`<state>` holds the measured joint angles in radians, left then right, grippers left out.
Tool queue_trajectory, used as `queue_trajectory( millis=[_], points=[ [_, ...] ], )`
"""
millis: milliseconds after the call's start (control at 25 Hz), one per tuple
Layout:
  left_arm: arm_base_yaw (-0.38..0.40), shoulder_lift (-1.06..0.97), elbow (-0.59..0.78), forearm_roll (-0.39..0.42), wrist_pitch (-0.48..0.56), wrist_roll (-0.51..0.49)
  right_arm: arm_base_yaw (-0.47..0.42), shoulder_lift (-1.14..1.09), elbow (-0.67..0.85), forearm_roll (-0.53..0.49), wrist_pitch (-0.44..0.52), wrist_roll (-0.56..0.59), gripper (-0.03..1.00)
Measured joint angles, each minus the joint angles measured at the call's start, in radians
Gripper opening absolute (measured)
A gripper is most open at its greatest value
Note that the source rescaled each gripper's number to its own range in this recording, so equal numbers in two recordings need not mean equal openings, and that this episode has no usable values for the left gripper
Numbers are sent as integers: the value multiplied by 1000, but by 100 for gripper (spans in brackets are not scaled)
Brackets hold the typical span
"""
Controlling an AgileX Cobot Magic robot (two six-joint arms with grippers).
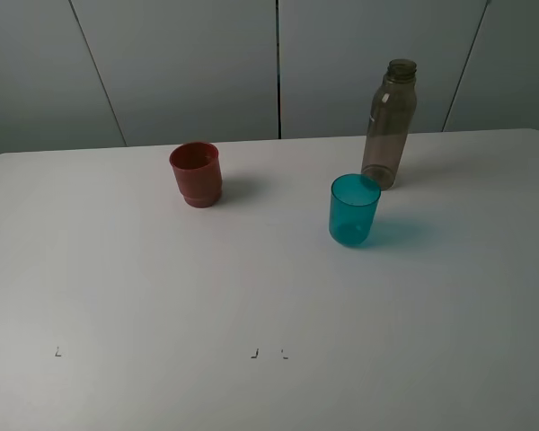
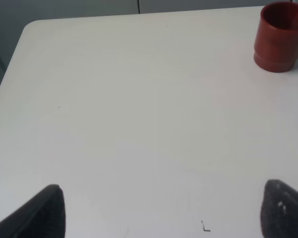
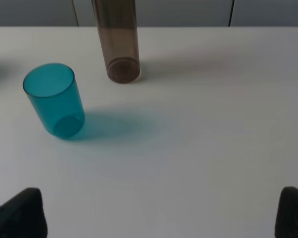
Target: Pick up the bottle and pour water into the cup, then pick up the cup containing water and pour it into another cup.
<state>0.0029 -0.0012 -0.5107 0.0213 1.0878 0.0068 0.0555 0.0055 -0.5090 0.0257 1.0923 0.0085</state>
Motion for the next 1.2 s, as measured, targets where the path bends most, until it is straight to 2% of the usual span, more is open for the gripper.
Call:
queue_trajectory(
  millis=[200, 360, 560, 760, 1080, 1200],
  points=[
    [0, 0, 0, 0, 0, 0, -10, -4, 0, 3, 0, 2, 100],
    [0, 0, 0, 0, 0, 0, -94, -4, 0, 6, 0, 1, 100],
    [0, 0, 0, 0, 0, 0, -191, -4, 0, 72, 0, -75, 100],
    [0, 0, 0, 0, 0, 0, -195, -4, 0, 89, 0, -82, 100],
    [0, 0, 0, 0, 0, 0, -195, -4, 0, 63, 0, -40, 100],
    [0, 0, 0, 0, 0, 0, -170, -4, 0, 63, 0, -39, 100]
  ],
)
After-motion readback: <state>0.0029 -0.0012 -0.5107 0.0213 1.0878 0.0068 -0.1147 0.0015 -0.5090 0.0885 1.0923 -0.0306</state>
